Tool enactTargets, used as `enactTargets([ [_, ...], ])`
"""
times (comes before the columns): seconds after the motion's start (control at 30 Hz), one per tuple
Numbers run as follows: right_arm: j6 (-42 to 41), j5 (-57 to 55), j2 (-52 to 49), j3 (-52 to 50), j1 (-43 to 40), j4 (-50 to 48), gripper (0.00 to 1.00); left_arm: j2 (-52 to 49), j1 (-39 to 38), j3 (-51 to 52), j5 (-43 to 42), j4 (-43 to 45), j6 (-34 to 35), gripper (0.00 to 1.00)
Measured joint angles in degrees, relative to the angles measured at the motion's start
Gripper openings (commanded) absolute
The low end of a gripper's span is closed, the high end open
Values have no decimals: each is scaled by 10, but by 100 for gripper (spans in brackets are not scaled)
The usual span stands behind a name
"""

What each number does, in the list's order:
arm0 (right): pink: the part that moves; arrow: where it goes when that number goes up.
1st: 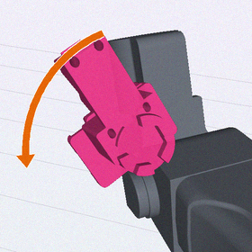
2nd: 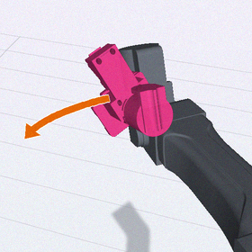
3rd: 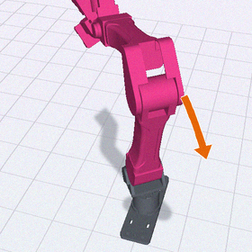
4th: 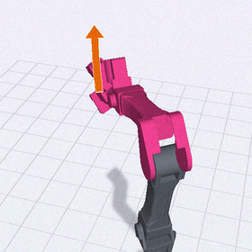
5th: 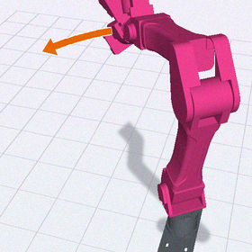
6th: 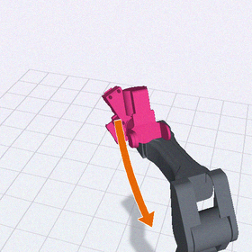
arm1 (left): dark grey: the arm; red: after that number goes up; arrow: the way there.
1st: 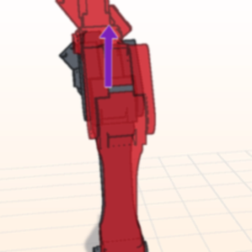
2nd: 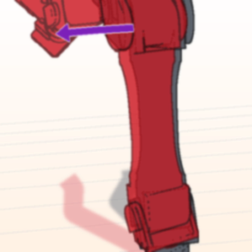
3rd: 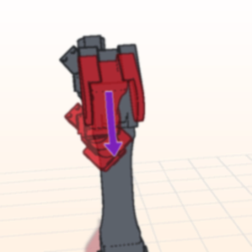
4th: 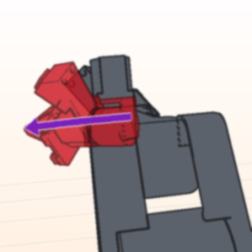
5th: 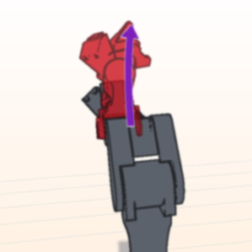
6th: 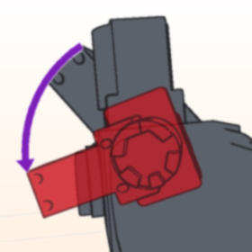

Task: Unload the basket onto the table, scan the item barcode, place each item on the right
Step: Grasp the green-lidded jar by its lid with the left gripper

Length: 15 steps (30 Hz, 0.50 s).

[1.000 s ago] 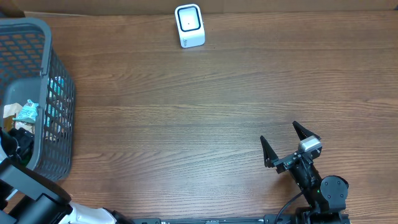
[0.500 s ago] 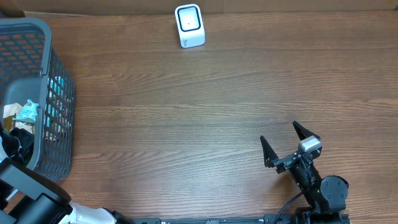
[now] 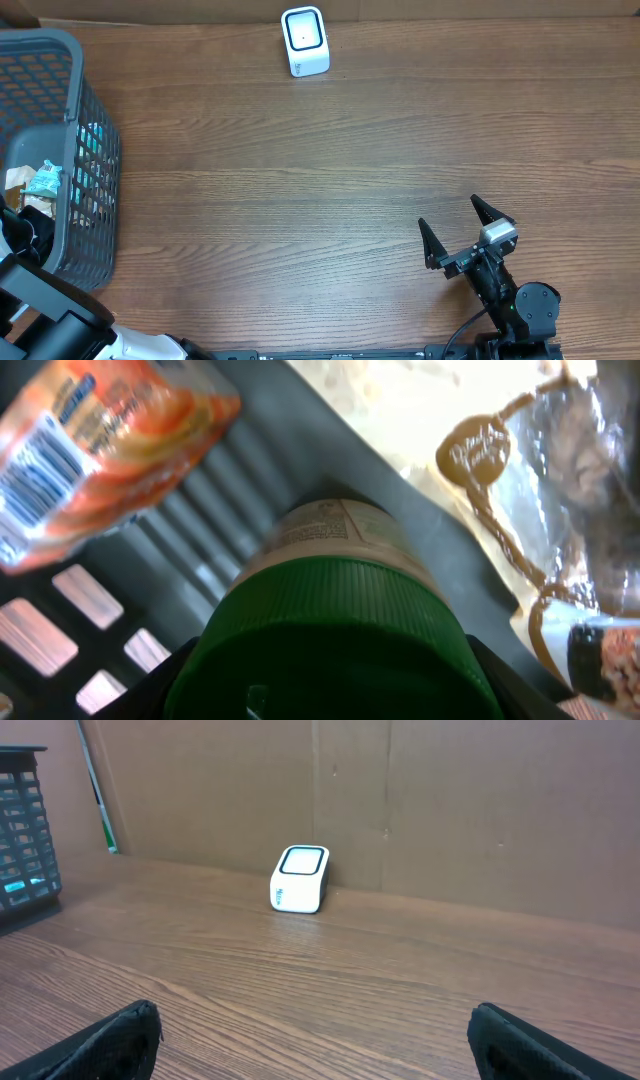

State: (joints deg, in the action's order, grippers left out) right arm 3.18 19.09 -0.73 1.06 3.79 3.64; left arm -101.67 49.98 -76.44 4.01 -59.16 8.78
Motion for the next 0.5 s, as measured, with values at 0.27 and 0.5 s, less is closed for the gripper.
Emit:
enactTargets([
  [0.27,0,0,0,0,0,0,100,0,0,-59,-26,-54,0,42],
  [0.5,0,0,0,0,0,0,100,-1,0,-161,-76,-114,0,41],
])
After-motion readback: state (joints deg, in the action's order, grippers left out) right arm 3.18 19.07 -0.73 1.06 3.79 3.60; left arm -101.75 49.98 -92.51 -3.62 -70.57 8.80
